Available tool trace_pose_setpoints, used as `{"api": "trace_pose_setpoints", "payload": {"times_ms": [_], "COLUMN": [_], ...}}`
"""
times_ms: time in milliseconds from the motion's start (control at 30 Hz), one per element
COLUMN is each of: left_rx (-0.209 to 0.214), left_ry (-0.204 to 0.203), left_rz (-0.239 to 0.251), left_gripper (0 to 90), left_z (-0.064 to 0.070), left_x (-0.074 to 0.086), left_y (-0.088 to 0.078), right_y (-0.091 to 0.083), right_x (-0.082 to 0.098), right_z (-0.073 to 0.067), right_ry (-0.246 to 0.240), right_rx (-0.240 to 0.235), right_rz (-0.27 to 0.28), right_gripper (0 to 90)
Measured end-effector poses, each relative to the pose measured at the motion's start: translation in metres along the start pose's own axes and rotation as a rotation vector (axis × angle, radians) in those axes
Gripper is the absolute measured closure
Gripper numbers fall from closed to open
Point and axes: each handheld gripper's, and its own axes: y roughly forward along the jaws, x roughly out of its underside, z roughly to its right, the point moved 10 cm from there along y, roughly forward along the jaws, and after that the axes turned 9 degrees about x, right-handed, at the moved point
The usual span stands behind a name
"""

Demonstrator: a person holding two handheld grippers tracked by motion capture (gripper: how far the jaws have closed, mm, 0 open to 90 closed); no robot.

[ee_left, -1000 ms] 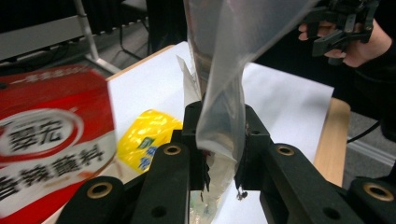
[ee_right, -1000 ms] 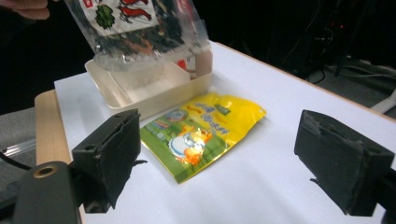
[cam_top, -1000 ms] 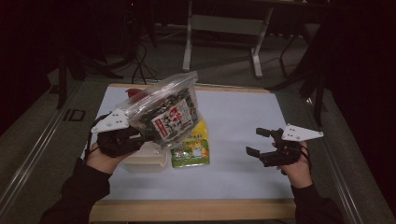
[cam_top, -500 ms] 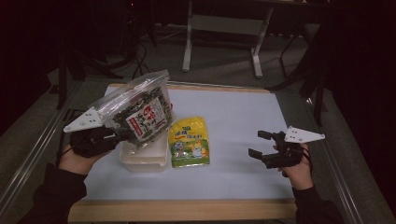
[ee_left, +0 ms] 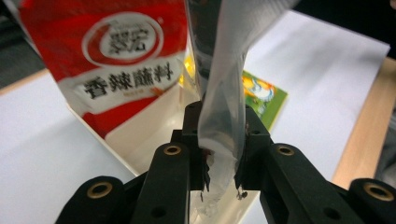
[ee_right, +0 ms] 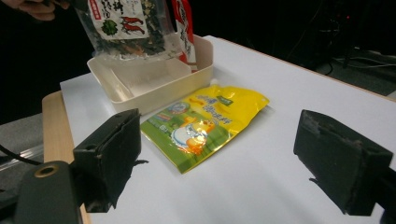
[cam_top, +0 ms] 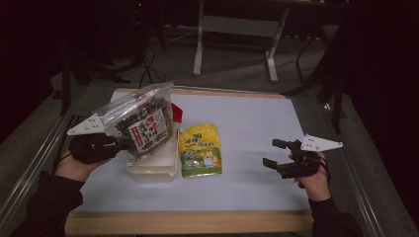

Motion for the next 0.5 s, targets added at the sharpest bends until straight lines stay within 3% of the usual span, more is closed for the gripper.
{"api": "trace_pose_setpoints", "payload": {"times_ms": [133, 300, 500], "left_rx": [-0.001, -0.002, -0.016], "left_ry": [-0.012, -0.021, -0.031], "left_rz": [-0.048, -0.047, -0.098], "left_gripper": [79.0, 79.0, 79.0], "left_z": [-0.005, -0.01, -0.017], "left_x": [0.007, 0.006, 0.01], "left_y": [0.01, 0.013, 0.023], "right_y": [0.0, -0.001, -0.001], "right_x": [0.001, 0.001, 0.001], "right_z": [0.001, 0.001, 0.002], "right_ry": [0.002, -0.001, 0.0], "right_rx": [0.0, 0.001, 0.004], "right_rz": [-0.002, -0.003, -0.004], "right_gripper": [14.7, 14.7, 14.7]}}
